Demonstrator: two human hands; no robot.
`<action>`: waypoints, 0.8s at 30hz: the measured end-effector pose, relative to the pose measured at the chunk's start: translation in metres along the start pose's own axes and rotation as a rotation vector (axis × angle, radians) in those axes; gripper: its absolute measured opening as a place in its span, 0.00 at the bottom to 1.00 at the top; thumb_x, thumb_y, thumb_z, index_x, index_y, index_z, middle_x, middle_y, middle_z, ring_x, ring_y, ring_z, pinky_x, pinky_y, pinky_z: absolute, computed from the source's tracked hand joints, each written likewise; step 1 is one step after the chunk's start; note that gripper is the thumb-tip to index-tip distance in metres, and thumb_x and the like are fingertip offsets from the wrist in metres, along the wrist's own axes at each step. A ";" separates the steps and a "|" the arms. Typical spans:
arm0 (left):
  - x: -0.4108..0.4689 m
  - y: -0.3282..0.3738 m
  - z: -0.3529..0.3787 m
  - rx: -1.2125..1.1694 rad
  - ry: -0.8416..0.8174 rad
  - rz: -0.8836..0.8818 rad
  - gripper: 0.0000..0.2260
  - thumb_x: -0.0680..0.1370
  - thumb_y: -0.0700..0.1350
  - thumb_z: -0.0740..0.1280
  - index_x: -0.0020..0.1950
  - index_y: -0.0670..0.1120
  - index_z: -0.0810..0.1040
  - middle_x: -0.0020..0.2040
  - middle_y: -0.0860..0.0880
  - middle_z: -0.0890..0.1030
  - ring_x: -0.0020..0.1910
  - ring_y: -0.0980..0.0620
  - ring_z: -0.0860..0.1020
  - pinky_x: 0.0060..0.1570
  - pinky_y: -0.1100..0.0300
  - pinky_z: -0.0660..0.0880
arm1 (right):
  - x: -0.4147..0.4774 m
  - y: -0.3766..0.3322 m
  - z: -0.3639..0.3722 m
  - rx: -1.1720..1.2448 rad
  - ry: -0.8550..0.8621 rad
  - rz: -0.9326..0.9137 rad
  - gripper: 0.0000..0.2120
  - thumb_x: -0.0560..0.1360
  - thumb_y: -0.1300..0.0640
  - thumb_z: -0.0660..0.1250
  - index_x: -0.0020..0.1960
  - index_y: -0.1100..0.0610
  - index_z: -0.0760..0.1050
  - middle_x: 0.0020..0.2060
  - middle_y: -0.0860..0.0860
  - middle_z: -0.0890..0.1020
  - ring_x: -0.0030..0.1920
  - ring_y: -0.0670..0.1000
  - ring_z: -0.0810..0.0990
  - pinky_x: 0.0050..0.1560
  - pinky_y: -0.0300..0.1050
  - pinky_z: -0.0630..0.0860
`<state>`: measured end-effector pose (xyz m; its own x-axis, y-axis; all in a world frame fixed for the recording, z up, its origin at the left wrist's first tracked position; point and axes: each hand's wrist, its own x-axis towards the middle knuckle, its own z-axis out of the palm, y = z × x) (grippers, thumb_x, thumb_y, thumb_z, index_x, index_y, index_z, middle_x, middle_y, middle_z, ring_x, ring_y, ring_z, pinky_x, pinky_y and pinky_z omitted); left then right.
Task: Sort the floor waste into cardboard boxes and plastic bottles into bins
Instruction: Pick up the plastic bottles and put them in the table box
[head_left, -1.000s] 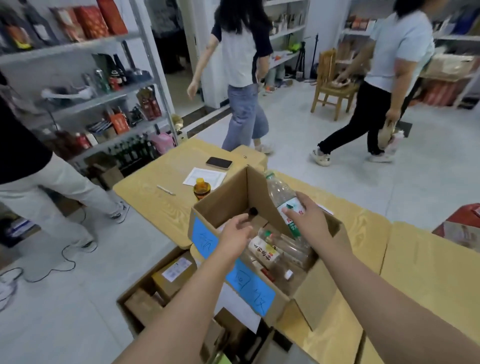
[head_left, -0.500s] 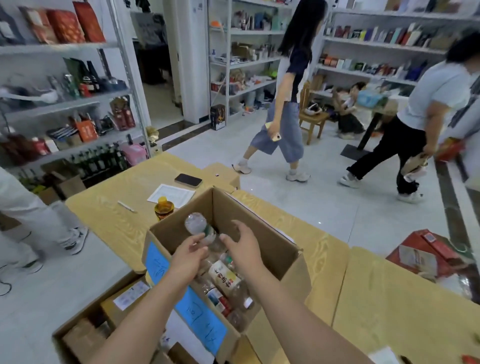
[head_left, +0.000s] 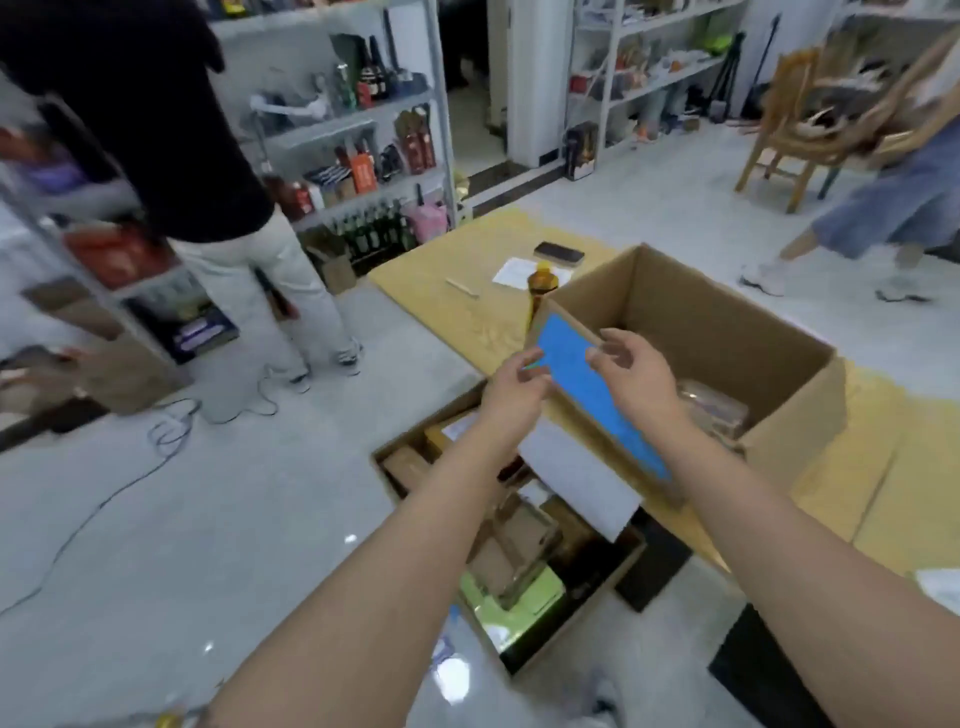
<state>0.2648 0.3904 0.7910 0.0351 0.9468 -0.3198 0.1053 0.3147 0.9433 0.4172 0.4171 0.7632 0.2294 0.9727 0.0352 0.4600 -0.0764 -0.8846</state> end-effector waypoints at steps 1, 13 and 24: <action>-0.014 -0.011 -0.028 -0.019 0.038 -0.009 0.18 0.80 0.38 0.61 0.70 0.47 0.70 0.61 0.46 0.77 0.52 0.50 0.78 0.47 0.59 0.74 | -0.017 -0.008 0.026 0.015 -0.056 -0.018 0.19 0.78 0.53 0.68 0.67 0.57 0.74 0.56 0.52 0.80 0.57 0.52 0.79 0.60 0.47 0.74; -0.199 -0.182 -0.320 -0.207 0.656 -0.210 0.18 0.79 0.39 0.62 0.69 0.46 0.71 0.50 0.50 0.78 0.48 0.51 0.76 0.44 0.62 0.71 | -0.219 -0.069 0.316 0.024 -0.821 -0.074 0.19 0.77 0.53 0.69 0.67 0.58 0.74 0.55 0.54 0.80 0.56 0.52 0.79 0.60 0.50 0.76; -0.348 -0.249 -0.394 -0.366 1.110 -0.341 0.17 0.79 0.41 0.61 0.69 0.48 0.71 0.55 0.49 0.78 0.52 0.51 0.78 0.48 0.61 0.73 | -0.336 -0.104 0.438 0.022 -1.252 -0.127 0.19 0.77 0.52 0.70 0.66 0.55 0.74 0.52 0.51 0.80 0.57 0.54 0.79 0.62 0.58 0.76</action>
<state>-0.1656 0.0094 0.7023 -0.8277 0.2985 -0.4752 -0.3491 0.3892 0.8524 -0.0834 0.1941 0.6403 -0.7901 0.5145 -0.3332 0.4020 0.0245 -0.9153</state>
